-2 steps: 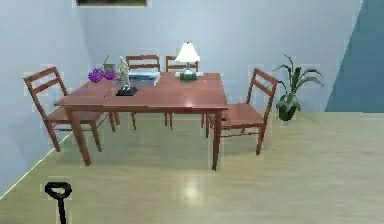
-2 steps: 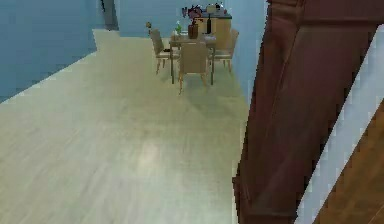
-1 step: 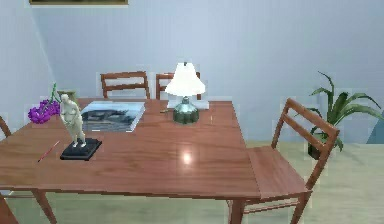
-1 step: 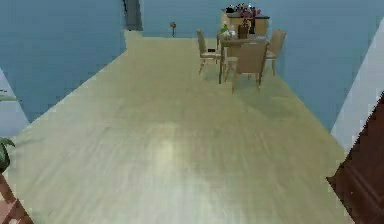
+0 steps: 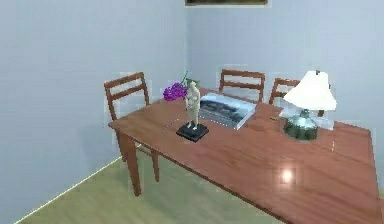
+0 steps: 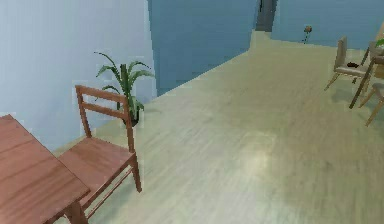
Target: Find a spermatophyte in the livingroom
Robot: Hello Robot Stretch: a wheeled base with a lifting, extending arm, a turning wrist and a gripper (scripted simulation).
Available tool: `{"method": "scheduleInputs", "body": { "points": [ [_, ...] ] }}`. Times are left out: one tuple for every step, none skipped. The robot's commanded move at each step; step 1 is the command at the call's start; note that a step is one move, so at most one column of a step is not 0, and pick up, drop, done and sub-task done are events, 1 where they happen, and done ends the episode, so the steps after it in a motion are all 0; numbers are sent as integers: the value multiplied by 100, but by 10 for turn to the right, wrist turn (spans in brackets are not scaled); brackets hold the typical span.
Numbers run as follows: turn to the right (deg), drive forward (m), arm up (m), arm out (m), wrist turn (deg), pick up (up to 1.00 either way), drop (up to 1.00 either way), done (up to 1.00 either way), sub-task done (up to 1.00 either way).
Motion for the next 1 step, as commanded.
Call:
{"method": "scheduleInputs", "body": {
  "points": [
    [0,0,0,0,0,0,0,100,0]
  ]
}}
